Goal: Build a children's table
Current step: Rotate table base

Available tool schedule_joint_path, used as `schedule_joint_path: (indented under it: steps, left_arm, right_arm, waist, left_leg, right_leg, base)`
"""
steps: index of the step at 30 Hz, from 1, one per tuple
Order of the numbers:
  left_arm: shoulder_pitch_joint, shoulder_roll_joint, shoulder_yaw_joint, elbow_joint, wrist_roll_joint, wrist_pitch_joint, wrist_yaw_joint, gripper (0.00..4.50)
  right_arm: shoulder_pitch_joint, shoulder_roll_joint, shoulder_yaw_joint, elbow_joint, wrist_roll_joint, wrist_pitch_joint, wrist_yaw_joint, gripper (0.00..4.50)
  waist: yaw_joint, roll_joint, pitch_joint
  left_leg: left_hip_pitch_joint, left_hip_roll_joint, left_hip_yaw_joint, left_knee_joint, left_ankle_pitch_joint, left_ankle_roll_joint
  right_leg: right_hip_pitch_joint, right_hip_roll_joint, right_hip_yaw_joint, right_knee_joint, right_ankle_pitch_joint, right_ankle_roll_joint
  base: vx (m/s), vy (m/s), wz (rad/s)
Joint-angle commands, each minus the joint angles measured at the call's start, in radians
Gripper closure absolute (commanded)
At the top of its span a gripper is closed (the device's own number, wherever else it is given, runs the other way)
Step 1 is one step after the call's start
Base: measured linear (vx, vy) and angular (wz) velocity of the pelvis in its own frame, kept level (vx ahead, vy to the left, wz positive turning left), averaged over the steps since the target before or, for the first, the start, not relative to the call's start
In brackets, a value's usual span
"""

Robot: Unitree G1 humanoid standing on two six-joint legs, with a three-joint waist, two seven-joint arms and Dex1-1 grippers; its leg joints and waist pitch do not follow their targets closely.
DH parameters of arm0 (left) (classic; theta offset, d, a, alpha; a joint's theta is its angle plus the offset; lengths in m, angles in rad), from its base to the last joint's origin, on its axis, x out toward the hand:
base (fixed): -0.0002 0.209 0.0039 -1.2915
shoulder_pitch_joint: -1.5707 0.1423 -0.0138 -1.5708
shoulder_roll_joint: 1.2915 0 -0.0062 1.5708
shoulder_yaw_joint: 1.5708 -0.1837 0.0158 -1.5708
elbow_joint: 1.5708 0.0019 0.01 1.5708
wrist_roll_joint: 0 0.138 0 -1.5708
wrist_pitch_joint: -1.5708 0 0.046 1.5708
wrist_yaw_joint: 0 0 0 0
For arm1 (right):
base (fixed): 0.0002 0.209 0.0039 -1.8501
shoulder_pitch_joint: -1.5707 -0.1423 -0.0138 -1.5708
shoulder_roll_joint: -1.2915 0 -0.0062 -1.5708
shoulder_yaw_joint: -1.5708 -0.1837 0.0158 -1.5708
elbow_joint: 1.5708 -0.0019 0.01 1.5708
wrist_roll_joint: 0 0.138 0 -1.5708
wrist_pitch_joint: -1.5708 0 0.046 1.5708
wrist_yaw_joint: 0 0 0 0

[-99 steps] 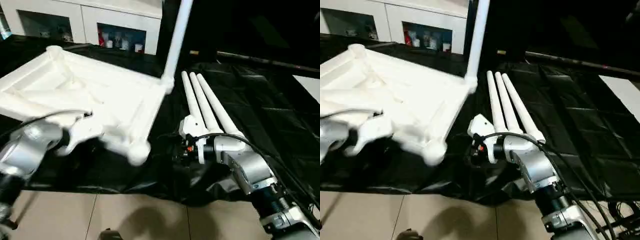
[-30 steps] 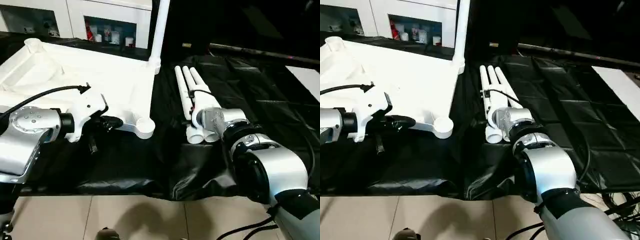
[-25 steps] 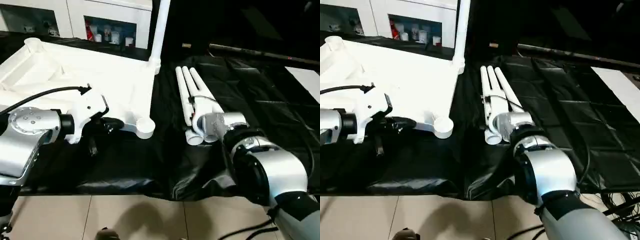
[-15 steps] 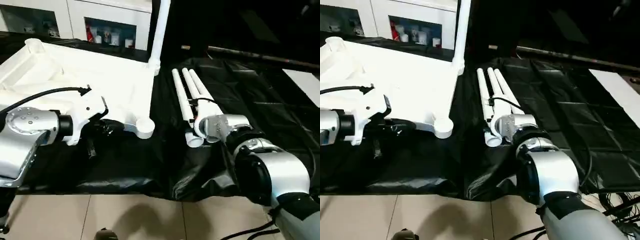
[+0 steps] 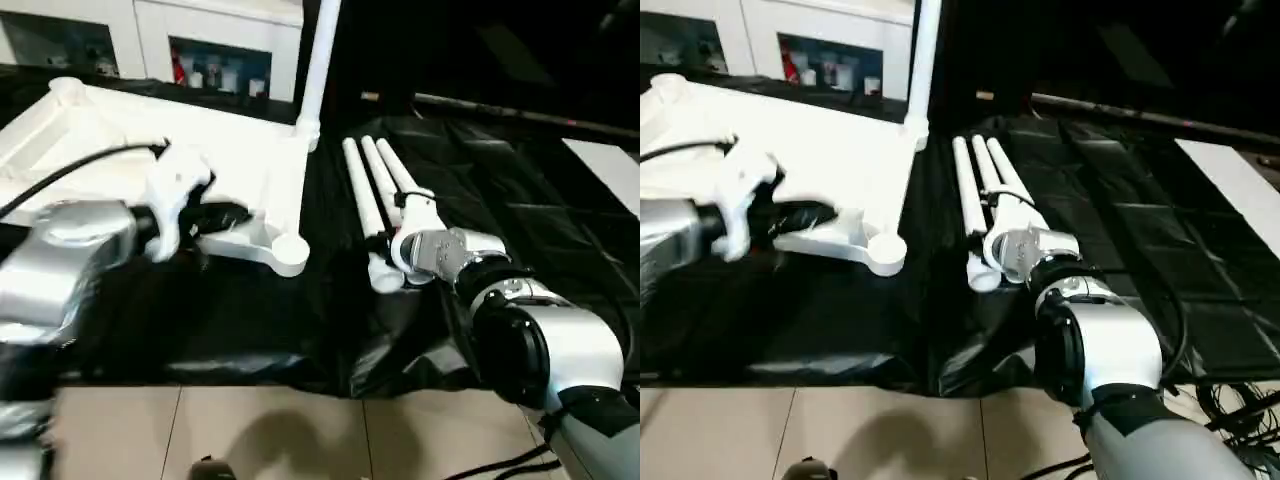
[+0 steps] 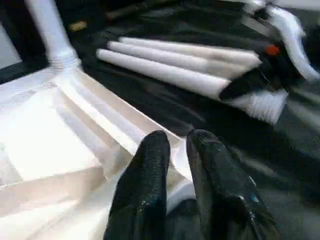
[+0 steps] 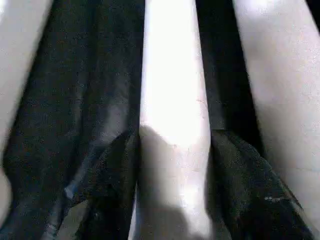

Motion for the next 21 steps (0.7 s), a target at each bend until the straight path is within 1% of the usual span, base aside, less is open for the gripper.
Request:
schedule_joint_path:
  steps: [1, 3, 4, 6, 7, 8, 9, 10, 11, 12, 13, 14, 15, 16, 17, 18, 19, 20, 21]
  left_arm:
    - [-0.043, -0.043, 0.015, 0.046, -0.004, 0.004, 0.061, 3.22]
    - [-0.048, -0.050, 0.016, 0.052, -0.004, 0.004, 0.066, 3.16]
    - [-0.065, -0.069, 0.017, 0.076, -0.003, 0.004, 0.080, 3.06]
    - [-0.081, -0.087, 0.012, 0.102, 0.002, -0.001, 0.093, 2.85]
    - [-0.096, -0.112, 0.001, 0.119, 0.008, -0.026, 0.104, 2.79]
    - [-0.106, -0.129, 0.000, 0.127, 0.007, -0.037, 0.114, 2.72]
    - [-0.106, -0.129, 0.000, 0.127, 0.007, -0.037, 0.114, 2.61]
    - [-0.114, -0.145, 0.003, 0.130, -0.001, -0.036, 0.121, 2.49]
    - [-0.129, -0.166, 0.013, 0.138, -0.012, -0.027, 0.136, 2.49]
    - [-0.134, -0.174, 0.016, 0.140, -0.016, -0.024, 0.142, 2.49]
    - [-0.157, -0.203, 0.028, 0.158, -0.028, -0.013, 0.166, 2.38]
    - [-0.181, -0.236, 0.047, 0.181, -0.045, 0.006, 0.194, 2.23]
    - [-0.200, -0.261, 0.062, 0.202, -0.058, 0.021, 0.215, 2.14]
    - [-0.200, -0.261, 0.062, 0.202, -0.058, 0.021, 0.215, 2.09]
    - [-0.219, -0.284, 0.078, 0.225, -0.077, 0.036, 0.227, 2.04]
    - [-0.242, -0.308, 0.097, 0.251, -0.100, 0.051, 0.238, 1.80]
    - [-0.242, -0.308, 0.097, 0.251, -0.100, 0.051, 0.238, 1.80]
    - [-0.268, -0.330, 0.115, 0.281, -0.121, 0.060, 0.245, 1.67]
    - [-0.286, -0.344, 0.125, 0.302, -0.135, 0.061, 0.247, 1.59]
  right_arm:
    - [-0.006, -0.009, -0.023, -0.027, 0.018, -0.029, 0.023, 2.62]
    - [-0.007, -0.008, -0.025, -0.027, 0.020, -0.028, 0.025, 2.63]
    - [-0.011, -0.007, -0.022, -0.028, 0.019, -0.028, 0.028, 2.64]
    - [-0.018, -0.007, -0.016, -0.031, 0.013, -0.035, 0.030, 2.64]
    - [-0.033, -0.012, -0.008, -0.040, 0.005, -0.060, 0.034, 2.64]
    - [-0.040, -0.015, -0.001, -0.048, -0.001, -0.084, 0.042, 2.64]
    - [-0.040, -0.015, -0.001, -0.048, -0.001, -0.084, 0.042, 2.64]
    - [-0.045, -0.018, 0.004, -0.055, -0.004, -0.107, 0.053, 2.64]
    - [-0.047, -0.020, 0.010, -0.069, -0.007, -0.140, 0.063, 2.64]
    - [-0.048, -0.021, 0.012, -0.074, -0.009, -0.152, 0.067, 2.64]
    - [-0.047, -0.022, 0.019, -0.098, -0.010, -0.196, 0.097, 2.64]
    - [-0.033, -0.019, 0.022, -0.145, -0.005, -0.248, 0.120, 2.64]
    - [-0.017, -0.014, 0.024, -0.188, 0.001, -0.287, 0.144, 2.64]
    - [-0.017, -0.014, 0.024, -0.188, 0.001, -0.287, 0.144, 2.64]
    - [0.018, -0.005, 0.036, -0.258, 0.005, -0.317, 0.177, 2.64]
    - [0.074, 0.011, 0.045, -0.355, 0.021, -0.359, 0.228, 2.64]
    - [0.074, 0.011, 0.045, -0.355, 0.021, -0.359, 0.228, 2.64]
    - [0.137, 0.022, 0.062, -0.460, 0.033, -0.373, 0.272, 2.65]
    - [0.181, 0.026, 0.081, -0.525, 0.030, -0.395, 0.292, 2.65]
  waist:
    - [-0.002, 0.036, -0.076]
    - [-0.001, 0.033, -0.079]
    - [-0.001, 0.048, -0.079]
    - [-0.003, 0.042, -0.079]
    - [-0.002, 0.044, -0.080]
    - [-0.001, 0.043, -0.079]
    - [0.000, 0.042, -0.079]
    - [0.000, 0.041, -0.079]
    - [-0.001, 0.039, -0.078]
    - [-0.001, 0.039, -0.078]
    - [0.002, 0.041, -0.078]
    - [0.000, 0.049, -0.078]
    - [-0.001, 0.046, -0.079]
    - [0.000, 0.043, -0.078]
    - [0.001, 0.047, -0.077]
    - [0.001, 0.052, -0.077]
    - [0.003, 0.046, -0.082]
    - [0.002, 0.047, -0.082]
    - [0.004, 0.048, -0.081]
  left_leg:
    - [0.016, -0.008, 0.010, -0.056, -0.199, -0.097]
    - [0.014, -0.008, 0.008, -0.056, -0.178, -0.091]
    - [0.015, -0.009, 0.008, -0.055, -0.175, -0.091]
    - [0.014, -0.010, 0.010, -0.055, -0.168, -0.090]
    - [0.015, -0.009, 0.010, -0.054, -0.170, -0.089]
    - [0.015, -0.009, 0.010, -0.054, -0.173, -0.088]
    - [0.014, -0.008, 0.009, -0.054, -0.178, -0.089]
    - [0.013, -0.007, 0.009, -0.054, -0.177, -0.089]
    - [0.013, -0.007, 0.009, -0.054, -0.180, -0.087]
    - [0.013, -0.007, 0.009, -0.054, -0.180, -0.087]
    - [0.016, -0.007, 0.010, -0.053, -0.184, -0.085]
    - [0.015, -0.008, 0.011, -0.051, -0.189, -0.082]
    - [0.014, -0.006, 0.009, -0.051, -0.184, -0.079]
    - [0.013, -0.008, 0.010, -0.051, -0.182, -0.075]
    - [0.011, -0.010, 0.010, -0.051, -0.168, -0.066]
    - [0.011, -0.011, 0.009, -0.050, -0.164, -0.062]
    - [0.013, -0.010, 0.008, -0.048, -0.144, -0.052]
    - [0.012, -0.012, 0.007, -0.049, -0.135, -0.047]
    - [0.012, -0.013, 0.008, -0.048, -0.124, -0.040]
  right_leg:
    - [0.045, -0.063, 0.047, -0.067, -0.067, -0.133]
    - [0.050, -0.064, 0.045, -0.064, -0.038, -0.140]
    - [0.049, -0.063, 0.046, -0.062, -0.019, -0.145]
    - [0.050, -0.061, 0.045, -0.064, 0.000, -0.151]
    - [0.050, -0.063, 0.045, -0.064, 0.004, -0.154]
    - [0.050, -0.064, 0.045, -0.065, -0.002, -0.155]
    - [0.051, -0.065, 0.044, -0.065, -0.011, -0.157]
    - [0.052, -0.065, 0.044, -0.064, -0.010, -0.157]
    - [0.052, -0.066, 0.044, -0.064, -0.014, -0.156]
    - [0.052, -0.066, 0.044, -0.064, -0.014, -0.156]
    - [0.050, -0.066, 0.045, -0.066, -0.017, -0.155]
    - [0.050, -0.065, 0.046, -0.069, -0.007, -0.158]
    - [0.053, -0.065, 0.045, -0.066, 0.000, -0.160]
    - [0.054, -0.064, 0.044, -0.066, 0.001, -0.161]
    - [0.056, -0.063, 0.045, -0.067, 0.021, -0.165]
    - [0.057, -0.063, 0.045, -0.065, 0.038, -0.167]
    - [0.060, -0.064, 0.045, -0.063, 0.072, -0.168]
    - [0.062, -0.061, 0.044, -0.062, 0.083, -0.173]
    - [0.063, -0.061, 0.045, -0.065, 0.101, -0.173]
  base:
    - [0.000, 0.000, 0.00]
    - [0.000, 0.000, 0.00]
    - [0.000, 0.000, 0.00]
    - [0.000, 0.000, 0.00]
    - [0.000, 0.000, 0.00]
    - [0.000, 0.000, 0.00]
    - [0.000, 0.000, 0.00]
    - [0.000, 0.000, 0.00]
    - [0.000, 0.000, 0.00]
    - [0.000, 0.000, 0.00]
    - [0.000, 0.000, 0.00]
    - [0.000, 0.000, 0.00]
    - [0.000, 0.000, 0.00]
    - [0.000, 0.000, 0.00]
    - [0.000, 0.000, 0.00]
    - [0.000, 0.000, 0.00]
    - [0.000, 0.000, 0.00]
    - [0.000, 0.000, 0.00]
    - [0.000, 0.000, 0.00]
